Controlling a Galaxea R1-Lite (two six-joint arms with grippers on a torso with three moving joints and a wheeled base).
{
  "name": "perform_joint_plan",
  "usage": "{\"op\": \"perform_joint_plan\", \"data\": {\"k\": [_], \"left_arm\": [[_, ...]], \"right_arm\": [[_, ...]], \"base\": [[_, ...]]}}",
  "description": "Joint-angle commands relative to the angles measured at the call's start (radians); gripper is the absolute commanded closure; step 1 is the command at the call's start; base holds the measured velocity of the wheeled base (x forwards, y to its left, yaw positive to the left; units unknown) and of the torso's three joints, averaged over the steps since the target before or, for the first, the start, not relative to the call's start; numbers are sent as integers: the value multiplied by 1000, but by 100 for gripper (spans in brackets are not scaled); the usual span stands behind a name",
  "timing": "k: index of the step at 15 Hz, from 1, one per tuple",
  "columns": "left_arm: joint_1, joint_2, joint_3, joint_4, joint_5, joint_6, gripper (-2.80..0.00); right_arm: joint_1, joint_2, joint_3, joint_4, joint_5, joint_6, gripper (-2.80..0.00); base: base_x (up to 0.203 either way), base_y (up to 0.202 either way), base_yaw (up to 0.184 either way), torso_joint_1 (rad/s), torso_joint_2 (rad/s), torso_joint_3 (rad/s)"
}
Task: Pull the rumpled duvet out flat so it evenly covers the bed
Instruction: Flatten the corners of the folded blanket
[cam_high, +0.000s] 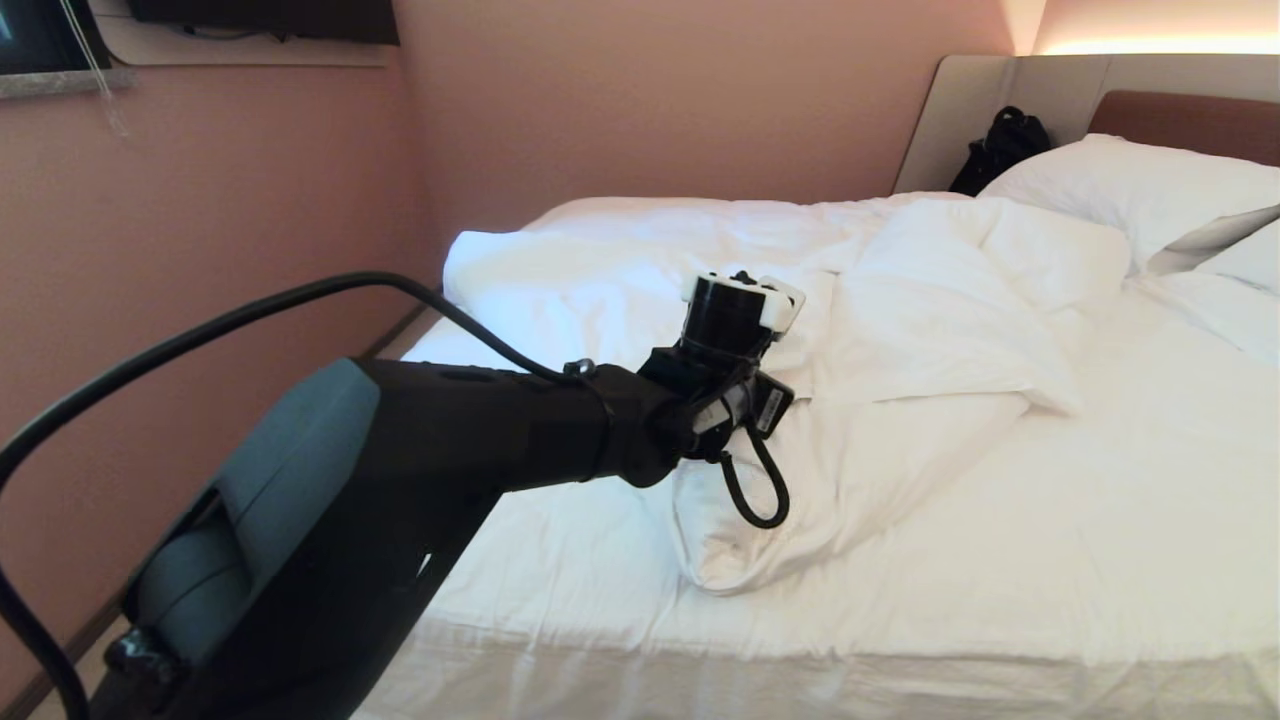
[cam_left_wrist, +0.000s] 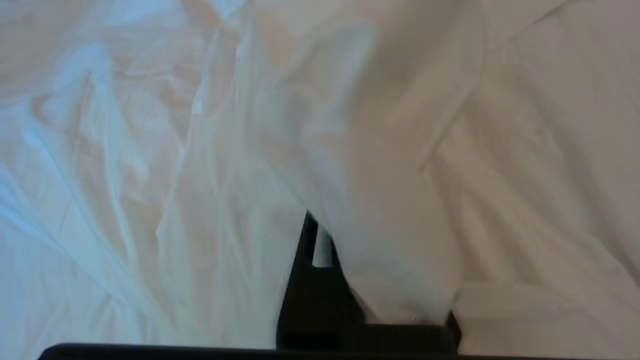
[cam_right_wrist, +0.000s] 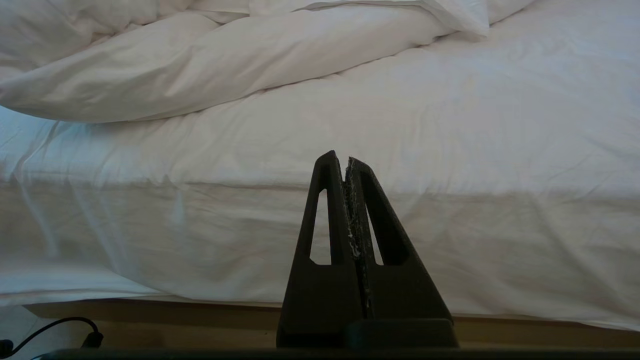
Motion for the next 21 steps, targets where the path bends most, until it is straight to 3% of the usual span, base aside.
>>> {"op": "perform_joint_plan", "data": {"k": [1, 5, 14, 21], "left_arm": [[1, -42, 48, -6, 14, 2, 0], [0, -147, 241, -23, 47, -1, 0], [5, -411, 749, -230, 198, -9, 0], [10, -507, 956, -252, 325, -73, 0]], "right_arm": [[1, 1, 0, 0, 0, -1, 0], [1, 1, 0, 0, 0, -1, 0], [0, 1, 0, 0, 0, -1, 0], [0, 0, 0, 0, 0, -1, 0]], "base": [[0, 0, 0, 0, 0, 0], [0, 0, 0, 0, 0, 0], [0, 0, 0, 0, 0, 0], [0, 0, 0, 0, 0, 0]]}}
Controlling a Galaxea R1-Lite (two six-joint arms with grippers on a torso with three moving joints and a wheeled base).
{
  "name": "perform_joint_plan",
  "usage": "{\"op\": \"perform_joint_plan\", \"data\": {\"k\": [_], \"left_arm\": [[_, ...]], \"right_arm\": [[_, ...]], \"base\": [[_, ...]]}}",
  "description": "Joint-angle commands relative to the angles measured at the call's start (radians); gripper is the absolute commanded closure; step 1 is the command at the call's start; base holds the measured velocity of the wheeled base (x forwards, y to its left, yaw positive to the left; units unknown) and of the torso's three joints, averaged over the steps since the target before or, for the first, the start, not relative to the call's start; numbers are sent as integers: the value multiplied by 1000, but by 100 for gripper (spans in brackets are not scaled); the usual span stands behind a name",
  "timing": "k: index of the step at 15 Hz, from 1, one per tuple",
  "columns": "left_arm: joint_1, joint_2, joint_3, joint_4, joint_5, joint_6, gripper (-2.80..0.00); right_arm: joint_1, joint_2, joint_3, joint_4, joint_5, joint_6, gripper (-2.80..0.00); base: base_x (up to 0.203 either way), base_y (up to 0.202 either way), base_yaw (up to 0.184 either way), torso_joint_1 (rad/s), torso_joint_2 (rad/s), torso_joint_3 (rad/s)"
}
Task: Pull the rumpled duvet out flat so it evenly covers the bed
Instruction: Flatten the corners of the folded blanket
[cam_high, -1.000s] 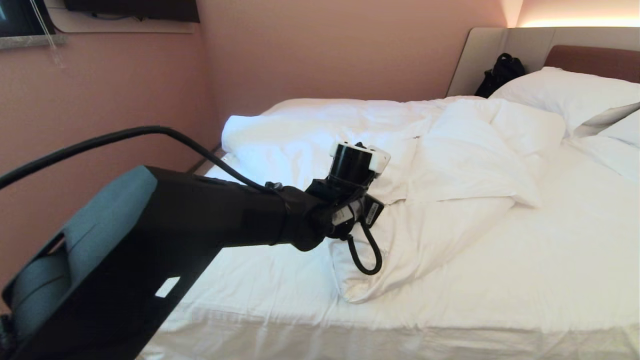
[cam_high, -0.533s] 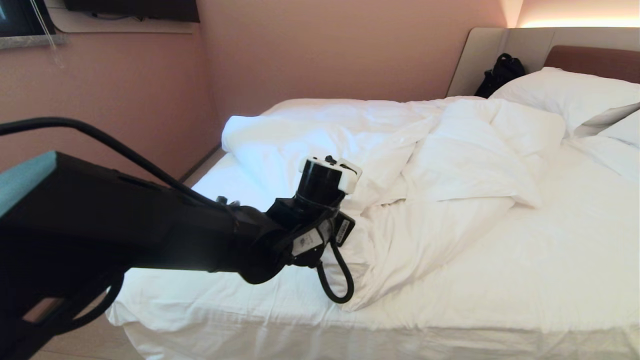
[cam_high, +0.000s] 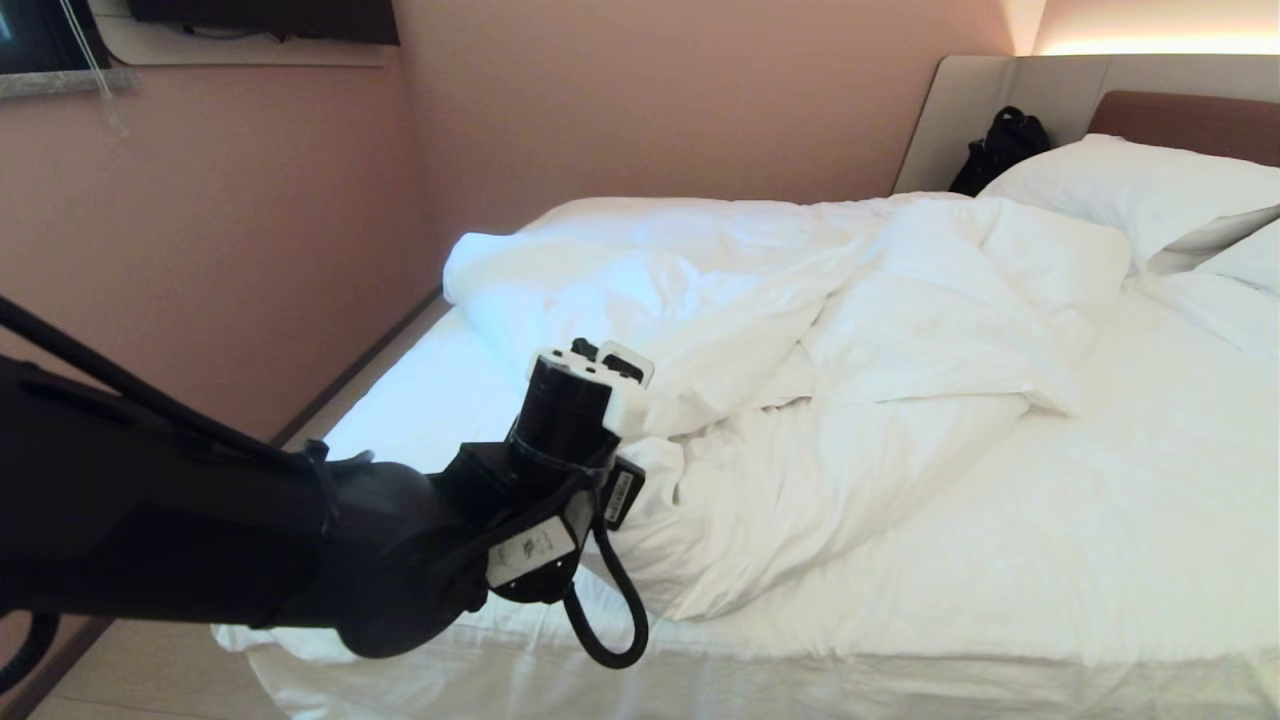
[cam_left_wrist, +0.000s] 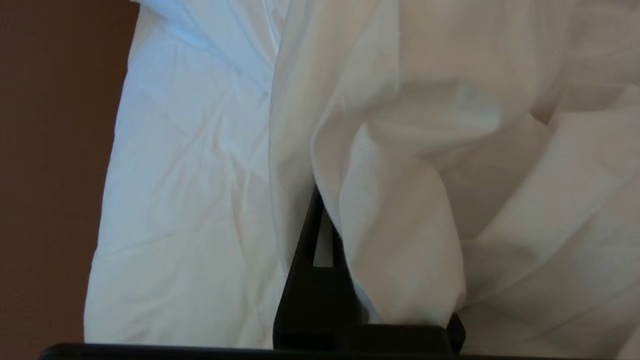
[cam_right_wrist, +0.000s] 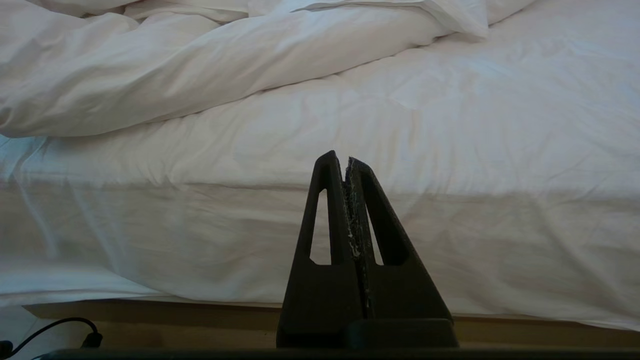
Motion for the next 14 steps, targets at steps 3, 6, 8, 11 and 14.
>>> {"op": "perform_joint_plan", "data": {"k": [3, 6, 8, 11, 14], "left_arm": [[-4, -36, 120, -2, 23, -73, 0], [-12, -34, 188, -1, 25, -122, 0], [-27, -34, 211, -2, 24, -156, 0], [-57, -20, 272, -2, 23, -247, 0], [-67, 6, 286, -27, 20, -271, 0]], "right_arm": [[1, 1, 0, 0, 0, -1, 0], [0, 0, 0, 0, 0, -1, 0], [1, 1, 0, 0, 0, -1, 0], [-1, 1, 0, 0, 0, -1, 0], [1, 1, 0, 0, 0, -1, 0]], "base": [[0, 0, 0, 0, 0, 0], [0, 0, 0, 0, 0, 0], [0, 0, 0, 0, 0, 0], [0, 0, 0, 0, 0, 0], [0, 0, 0, 0, 0, 0]]}}
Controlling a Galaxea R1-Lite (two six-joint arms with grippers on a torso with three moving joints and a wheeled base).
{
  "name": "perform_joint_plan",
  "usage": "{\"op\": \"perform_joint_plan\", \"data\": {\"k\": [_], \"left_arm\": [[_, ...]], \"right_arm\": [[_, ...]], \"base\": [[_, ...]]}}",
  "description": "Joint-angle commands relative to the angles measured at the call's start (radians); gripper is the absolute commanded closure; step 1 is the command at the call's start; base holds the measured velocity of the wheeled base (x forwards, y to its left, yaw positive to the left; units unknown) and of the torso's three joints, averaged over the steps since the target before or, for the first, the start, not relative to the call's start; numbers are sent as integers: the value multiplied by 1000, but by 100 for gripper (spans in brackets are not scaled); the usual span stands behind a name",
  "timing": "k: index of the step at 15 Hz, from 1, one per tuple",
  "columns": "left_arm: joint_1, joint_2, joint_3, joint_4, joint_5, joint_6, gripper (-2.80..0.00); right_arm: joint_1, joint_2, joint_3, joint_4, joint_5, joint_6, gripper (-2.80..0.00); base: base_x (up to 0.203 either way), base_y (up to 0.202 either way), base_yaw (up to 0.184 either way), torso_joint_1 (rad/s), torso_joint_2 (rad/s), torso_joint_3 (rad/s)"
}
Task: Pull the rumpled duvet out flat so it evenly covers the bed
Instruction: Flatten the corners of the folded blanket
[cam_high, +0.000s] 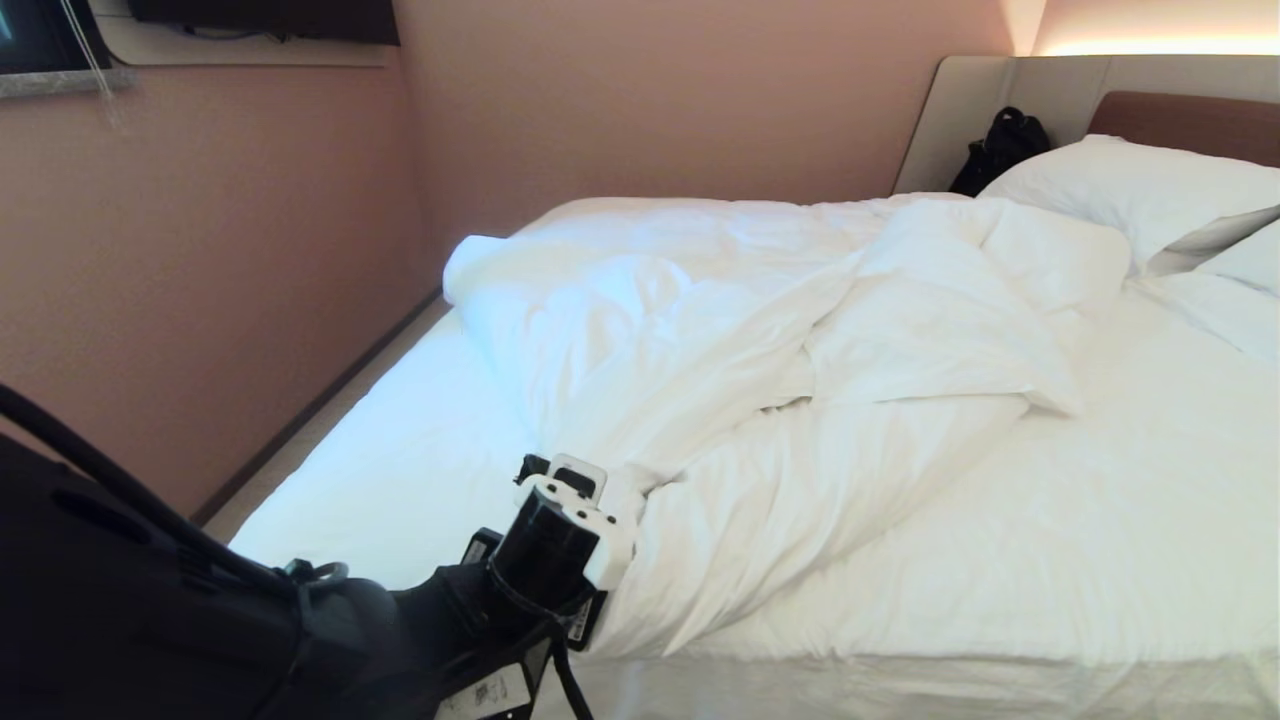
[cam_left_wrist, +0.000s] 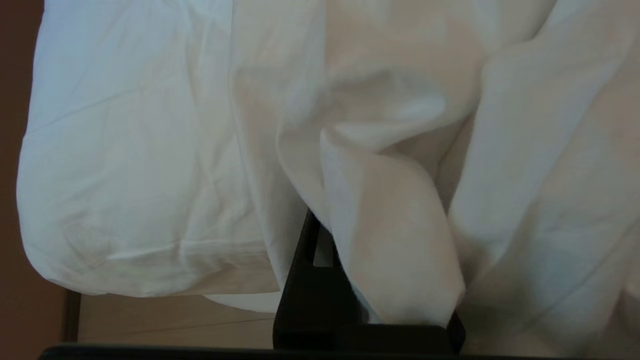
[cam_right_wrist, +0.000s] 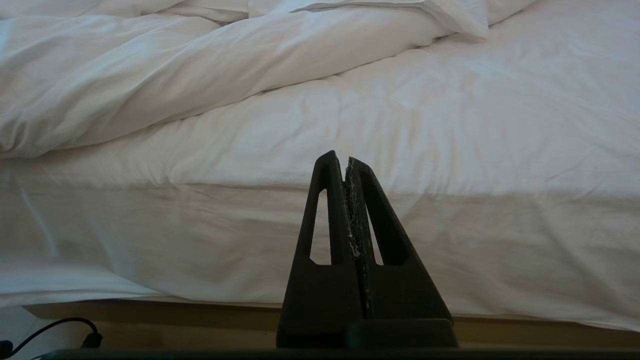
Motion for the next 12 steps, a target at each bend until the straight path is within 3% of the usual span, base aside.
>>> {"op": "perform_joint_plan", "data": {"k": [1, 4, 5, 8, 12], "left_arm": [[-14, 37, 13, -48, 5, -4, 0], [-19, 70, 17, -84, 6, 2, 0], [-19, 85, 12, -85, 6, 0, -280], [-19, 49, -35, -105, 7, 27, -280], [-25, -100, -111, -108, 6, 152, -280]], "right_arm": [[1, 1, 0, 0, 0, -1, 0], [0, 1, 0, 0, 0, -1, 0], [0, 0, 0, 0, -1, -1, 0], [1, 0, 0, 0, 0, -1, 0], [1, 0, 0, 0, 0, -1, 0]], "base": [[0, 0, 0, 0, 0, 0], [0, 0, 0, 0, 0, 0], [0, 0, 0, 0, 0, 0], [0, 0, 0, 0, 0, 0], [0, 0, 0, 0, 0, 0]]}}
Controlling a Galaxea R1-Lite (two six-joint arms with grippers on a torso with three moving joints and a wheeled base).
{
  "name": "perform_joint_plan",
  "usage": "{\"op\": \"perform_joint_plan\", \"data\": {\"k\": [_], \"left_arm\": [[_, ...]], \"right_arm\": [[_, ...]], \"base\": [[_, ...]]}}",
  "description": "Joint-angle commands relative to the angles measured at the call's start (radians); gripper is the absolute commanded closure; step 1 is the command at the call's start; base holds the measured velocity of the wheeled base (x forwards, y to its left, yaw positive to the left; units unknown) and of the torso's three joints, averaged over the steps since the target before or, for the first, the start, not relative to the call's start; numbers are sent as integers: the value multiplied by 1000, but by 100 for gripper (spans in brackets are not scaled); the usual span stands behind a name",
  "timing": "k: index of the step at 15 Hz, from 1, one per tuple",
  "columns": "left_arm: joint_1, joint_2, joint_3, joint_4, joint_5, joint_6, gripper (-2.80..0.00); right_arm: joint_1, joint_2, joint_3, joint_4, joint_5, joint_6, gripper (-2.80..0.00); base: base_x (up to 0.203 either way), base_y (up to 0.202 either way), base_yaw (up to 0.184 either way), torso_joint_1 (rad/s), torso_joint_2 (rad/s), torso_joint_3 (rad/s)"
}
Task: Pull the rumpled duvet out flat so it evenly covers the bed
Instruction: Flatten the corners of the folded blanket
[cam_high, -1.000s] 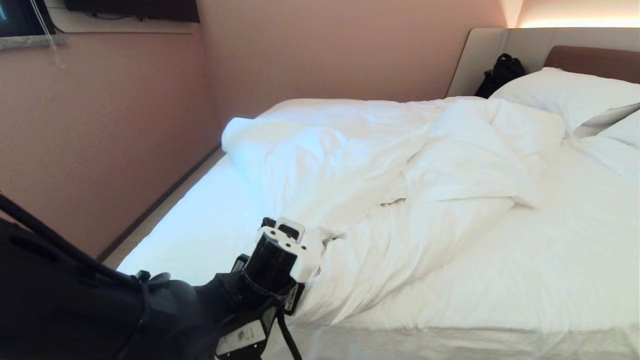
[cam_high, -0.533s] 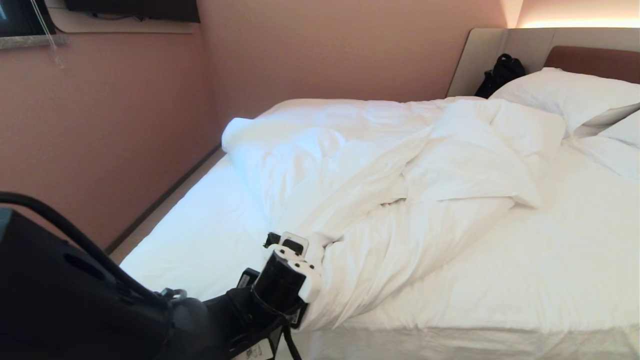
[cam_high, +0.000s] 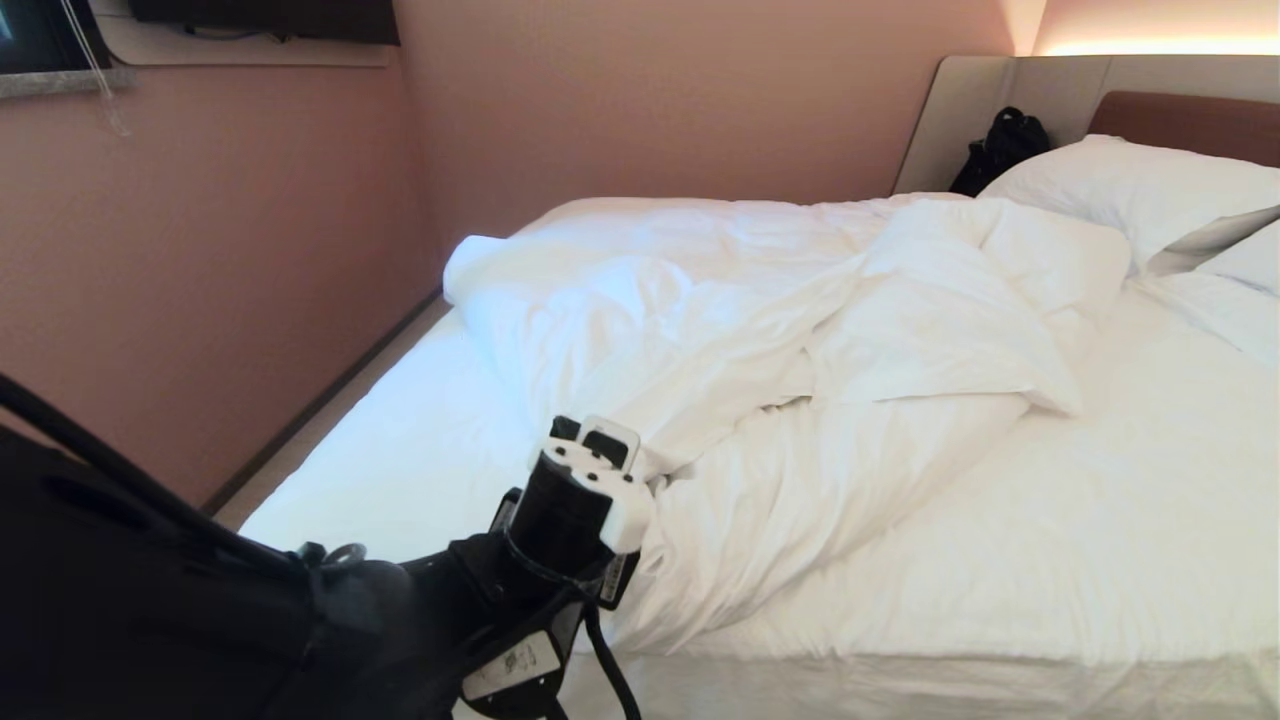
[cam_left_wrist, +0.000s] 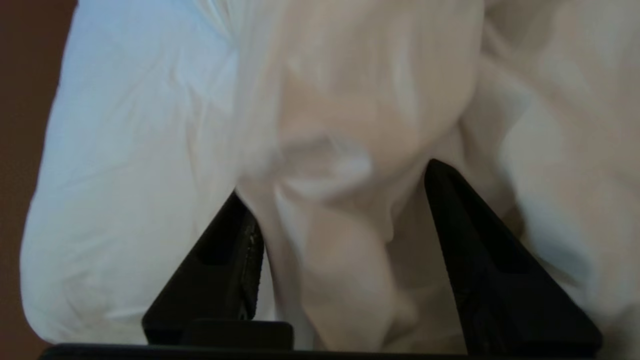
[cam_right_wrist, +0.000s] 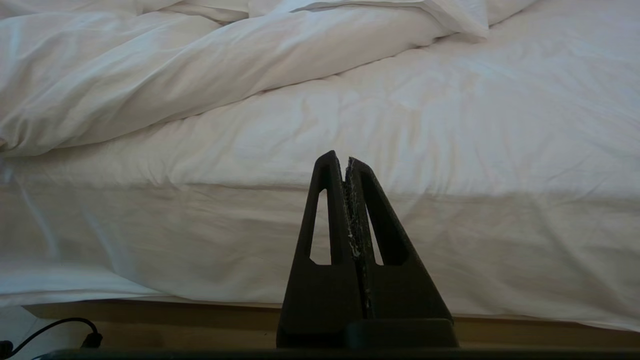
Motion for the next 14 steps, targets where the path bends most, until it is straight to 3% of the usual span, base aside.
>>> {"op": "perform_joint_plan", "data": {"k": [1, 5, 8, 9, 14], "left_arm": [[-7, -118, -53, 1, 4, 53, -280], [-14, -250, -136, 39, -6, 155, -280], [-15, -249, -209, 48, -55, 255, -280], [-15, -247, -240, 49, -75, 278, 0], [-14, -158, -489, 81, -106, 353, 0]], "right_arm": [[1, 1, 0, 0, 0, 0, 0], [1, 1, 1, 0, 0, 0, 0], [0, 1, 0, -1, 0, 0, 0], [0, 1, 0, 0, 0, 0, 0], [1, 0, 0, 0, 0, 0, 0]], "base": [[0, 0, 0, 0, 0, 0], [0, 0, 0, 0, 0, 0], [0, 0, 0, 0, 0, 0], [0, 0, 0, 0, 0, 0], [0, 0, 0, 0, 0, 0]]}}
